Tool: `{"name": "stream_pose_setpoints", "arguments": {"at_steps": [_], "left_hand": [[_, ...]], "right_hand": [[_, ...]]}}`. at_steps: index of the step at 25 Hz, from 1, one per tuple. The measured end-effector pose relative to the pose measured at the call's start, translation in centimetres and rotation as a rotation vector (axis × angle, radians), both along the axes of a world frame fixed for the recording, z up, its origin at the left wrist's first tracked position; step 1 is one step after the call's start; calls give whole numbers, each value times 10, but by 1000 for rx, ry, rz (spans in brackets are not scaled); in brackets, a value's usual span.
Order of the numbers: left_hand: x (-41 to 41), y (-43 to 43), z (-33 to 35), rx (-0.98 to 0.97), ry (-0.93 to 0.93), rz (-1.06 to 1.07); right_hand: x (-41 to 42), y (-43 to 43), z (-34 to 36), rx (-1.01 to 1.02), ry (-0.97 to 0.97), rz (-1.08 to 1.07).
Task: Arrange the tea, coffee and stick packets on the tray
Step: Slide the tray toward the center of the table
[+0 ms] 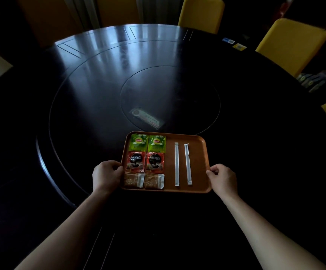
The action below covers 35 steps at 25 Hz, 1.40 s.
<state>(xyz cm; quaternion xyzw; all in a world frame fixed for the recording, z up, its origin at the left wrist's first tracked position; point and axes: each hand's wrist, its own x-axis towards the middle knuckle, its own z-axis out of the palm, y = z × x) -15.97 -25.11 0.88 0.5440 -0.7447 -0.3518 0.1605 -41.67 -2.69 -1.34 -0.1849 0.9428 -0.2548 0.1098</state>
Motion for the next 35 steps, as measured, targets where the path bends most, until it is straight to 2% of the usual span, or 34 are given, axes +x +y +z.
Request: {"name": "stream_pose_setpoints", "arguments": {"at_steps": [9, 17, 26, 31, 35], "left_hand": [[-80, -81, 4, -28, -7, -16], [-141, -142, -7, -76, -86, -61], [-157, -157, -24, -117, -133, -58], [-138, -145, -23, -248, -134, -204], [-112, -122, -38, -495, -487, -413]], "right_hand": [[-84, -81, 14, -22, 45, -21], [-144, -139, 5, -6, 44, -5], [-154, -155, -9, -6, 65, 15], [-147, -141, -8, -74, 89, 55], [-126, -113, -9, 121, 144, 259]]}}
